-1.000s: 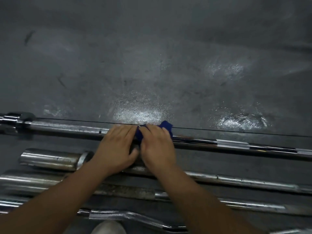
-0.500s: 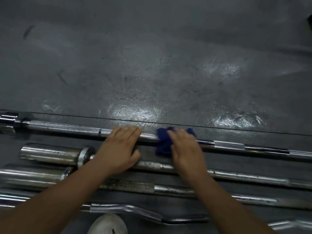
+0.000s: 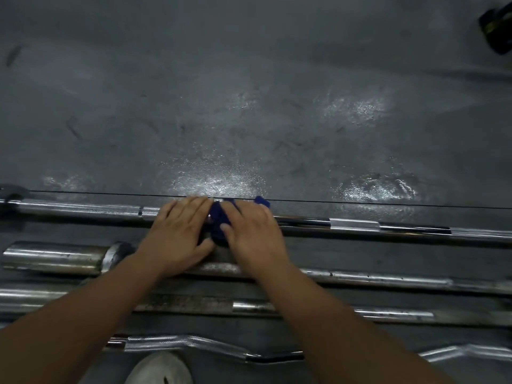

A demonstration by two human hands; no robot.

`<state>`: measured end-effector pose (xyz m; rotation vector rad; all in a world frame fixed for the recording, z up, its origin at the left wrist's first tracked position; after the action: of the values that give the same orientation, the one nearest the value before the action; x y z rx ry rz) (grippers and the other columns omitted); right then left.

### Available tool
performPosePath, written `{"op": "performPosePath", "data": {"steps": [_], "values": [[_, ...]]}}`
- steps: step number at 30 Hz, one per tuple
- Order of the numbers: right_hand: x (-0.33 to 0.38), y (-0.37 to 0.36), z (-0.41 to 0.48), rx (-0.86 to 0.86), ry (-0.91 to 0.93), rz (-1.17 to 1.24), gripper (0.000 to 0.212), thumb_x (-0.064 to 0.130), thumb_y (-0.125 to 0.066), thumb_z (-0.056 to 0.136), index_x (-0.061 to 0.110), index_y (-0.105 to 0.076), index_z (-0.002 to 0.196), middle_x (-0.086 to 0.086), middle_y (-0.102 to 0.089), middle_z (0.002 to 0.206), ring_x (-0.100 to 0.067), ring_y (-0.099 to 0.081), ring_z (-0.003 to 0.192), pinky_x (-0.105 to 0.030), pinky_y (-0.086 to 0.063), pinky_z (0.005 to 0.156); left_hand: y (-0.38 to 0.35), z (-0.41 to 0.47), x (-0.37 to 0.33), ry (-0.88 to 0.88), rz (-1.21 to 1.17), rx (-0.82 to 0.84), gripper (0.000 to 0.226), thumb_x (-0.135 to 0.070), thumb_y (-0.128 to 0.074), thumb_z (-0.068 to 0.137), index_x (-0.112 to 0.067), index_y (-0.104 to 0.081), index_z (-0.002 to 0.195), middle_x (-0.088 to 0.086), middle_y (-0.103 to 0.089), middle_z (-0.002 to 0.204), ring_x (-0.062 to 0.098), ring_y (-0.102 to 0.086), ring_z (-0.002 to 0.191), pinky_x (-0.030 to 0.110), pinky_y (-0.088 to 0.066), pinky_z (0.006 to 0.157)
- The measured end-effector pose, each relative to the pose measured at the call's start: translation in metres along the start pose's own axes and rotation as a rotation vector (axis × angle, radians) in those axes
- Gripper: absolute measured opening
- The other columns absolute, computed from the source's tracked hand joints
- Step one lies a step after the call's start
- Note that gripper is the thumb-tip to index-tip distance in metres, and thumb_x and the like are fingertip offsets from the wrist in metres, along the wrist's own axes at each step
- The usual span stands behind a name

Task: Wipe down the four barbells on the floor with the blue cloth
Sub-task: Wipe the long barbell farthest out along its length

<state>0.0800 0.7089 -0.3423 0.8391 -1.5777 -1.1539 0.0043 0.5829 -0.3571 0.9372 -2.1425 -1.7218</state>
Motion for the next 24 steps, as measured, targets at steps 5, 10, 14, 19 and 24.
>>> {"op": "performPosePath", "data": {"steps": [5, 10, 14, 19, 24], "values": [[-0.154, 0.051, -0.046, -0.066, -0.138, -0.138, 0.045, 0.04, -0.041, 0.093, 0.018, -0.052, 0.131, -0.004, -0.061, 0.12, -0.026, -0.055, 0.108, -0.044, -0.038, 0.099, 0.008, 0.022, 0.007, 0.031, 0.039, 0.005, 0.083, -0.062, -0.022, 0.085, -0.02, -0.018, 0.157, 0.004, -0.022, 0.163, 0.022, -0.014, 0.151, 0.047, -0.006, 0.122], [-0.198, 0.072, -0.065, -0.132, -0.436, -0.171, 0.042, 0.036, -0.036, 0.095, 0.018, -0.057, 0.126, -0.005, -0.056, 0.132, -0.028, -0.048, 0.125, -0.05, -0.036, 0.104, 0.005, 0.027, -0.042, -0.07, 0.102, -0.017, 0.09, -0.06, -0.038, 0.082, -0.012, -0.022, 0.157, 0.011, -0.022, 0.163, 0.027, -0.015, 0.151, 0.052, -0.011, 0.12], [-0.099, 0.035, -0.032, -0.097, -0.199, -0.075, 0.042, 0.032, -0.045, 0.094, 0.025, -0.053, 0.134, -0.001, -0.05, 0.141, -0.025, -0.043, 0.133, -0.049, -0.029, 0.112, -0.004, 0.031, -0.091, -0.112, 0.096, -0.024, 0.094, -0.06, -0.045, 0.077, -0.012, -0.026, 0.156, 0.009, -0.018, 0.164, 0.028, -0.018, 0.151, 0.059, -0.017, 0.118], [-0.149, 0.043, -0.051, -0.067, -0.229, -0.092, 0.048, 0.035, -0.037, 0.094, 0.022, -0.049, 0.139, -0.003, -0.049, 0.142, -0.025, -0.044, 0.132, -0.047, -0.029, 0.114, -0.007, 0.032, -0.11, -0.138, 0.117, -0.004, 0.095, -0.062, -0.045, 0.077, -0.015, -0.025, 0.157, 0.012, -0.02, 0.164, 0.034, -0.018, 0.15, 0.06, -0.018, 0.117], [-0.115, 0.04, -0.038, -0.113, -0.352, -0.041, 0.038, 0.029, -0.042, 0.094, 0.023, -0.058, 0.128, -0.002, -0.054, 0.138, -0.027, -0.045, 0.131, -0.05, -0.031, 0.111, -0.009, 0.036, -0.112, -0.094, 0.125, 0.014, 0.095, -0.062, -0.044, 0.075, -0.014, -0.029, 0.155, 0.013, -0.024, 0.162, 0.036, -0.021, 0.149, 0.063, -0.019, 0.115]]}}
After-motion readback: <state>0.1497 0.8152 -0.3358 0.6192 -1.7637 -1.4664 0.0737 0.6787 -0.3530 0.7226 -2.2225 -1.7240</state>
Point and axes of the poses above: each hand's wrist, its own z-axis towards the middle knuckle, its own y-axis out of the back of the hand, x = y × z, the point moved 7 cm from there along z, towards the middle knuckle
